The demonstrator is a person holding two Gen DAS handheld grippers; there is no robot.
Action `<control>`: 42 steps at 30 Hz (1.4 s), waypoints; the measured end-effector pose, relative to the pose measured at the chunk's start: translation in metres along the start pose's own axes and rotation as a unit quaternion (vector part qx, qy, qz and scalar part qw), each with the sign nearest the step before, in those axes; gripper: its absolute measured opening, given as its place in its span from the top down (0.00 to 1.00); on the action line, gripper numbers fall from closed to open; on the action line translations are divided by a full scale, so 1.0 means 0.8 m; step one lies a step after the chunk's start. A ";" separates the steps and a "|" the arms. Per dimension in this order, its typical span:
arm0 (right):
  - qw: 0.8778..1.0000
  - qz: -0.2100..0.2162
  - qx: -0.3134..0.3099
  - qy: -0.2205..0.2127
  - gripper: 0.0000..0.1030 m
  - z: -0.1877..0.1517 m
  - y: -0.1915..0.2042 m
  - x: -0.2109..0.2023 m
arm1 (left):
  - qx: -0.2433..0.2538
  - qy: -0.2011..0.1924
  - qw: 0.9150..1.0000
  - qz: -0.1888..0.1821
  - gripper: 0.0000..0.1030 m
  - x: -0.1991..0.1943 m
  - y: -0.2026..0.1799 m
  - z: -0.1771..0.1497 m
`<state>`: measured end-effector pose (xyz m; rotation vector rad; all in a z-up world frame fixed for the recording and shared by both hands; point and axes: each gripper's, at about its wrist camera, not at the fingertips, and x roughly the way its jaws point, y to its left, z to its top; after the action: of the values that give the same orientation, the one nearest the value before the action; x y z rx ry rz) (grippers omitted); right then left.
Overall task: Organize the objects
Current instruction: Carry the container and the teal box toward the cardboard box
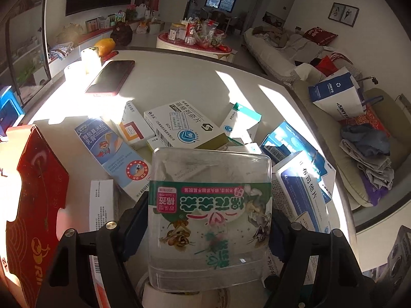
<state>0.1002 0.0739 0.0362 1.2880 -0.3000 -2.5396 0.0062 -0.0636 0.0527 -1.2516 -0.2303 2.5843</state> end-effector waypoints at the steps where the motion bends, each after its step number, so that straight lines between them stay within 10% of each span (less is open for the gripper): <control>1: 1.000 0.017 0.018 -0.001 0.74 -0.002 -0.003 -0.006 | 0.002 -0.013 1.000 -0.003 0.20 -0.013 0.001 0.000; 11: 0.957 0.221 0.186 -0.005 0.73 -0.034 -0.024 -0.031 | -0.007 -0.098 0.994 -0.052 0.20 -0.153 0.047 -0.036; 19: 0.833 0.422 0.358 -0.007 0.73 -0.059 -0.051 -0.019 | -0.013 -0.123 0.990 -0.071 0.20 -0.200 0.083 -0.059; 42: 0.861 0.392 0.311 0.091 0.73 -0.110 0.041 0.004 | 0.015 -0.116 0.992 -0.051 0.20 -0.207 0.082 -0.113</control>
<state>0.1745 0.0367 -0.0072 1.2157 -1.3699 -1.6417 0.1650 -0.1733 0.1036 -0.9040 -0.2905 2.6300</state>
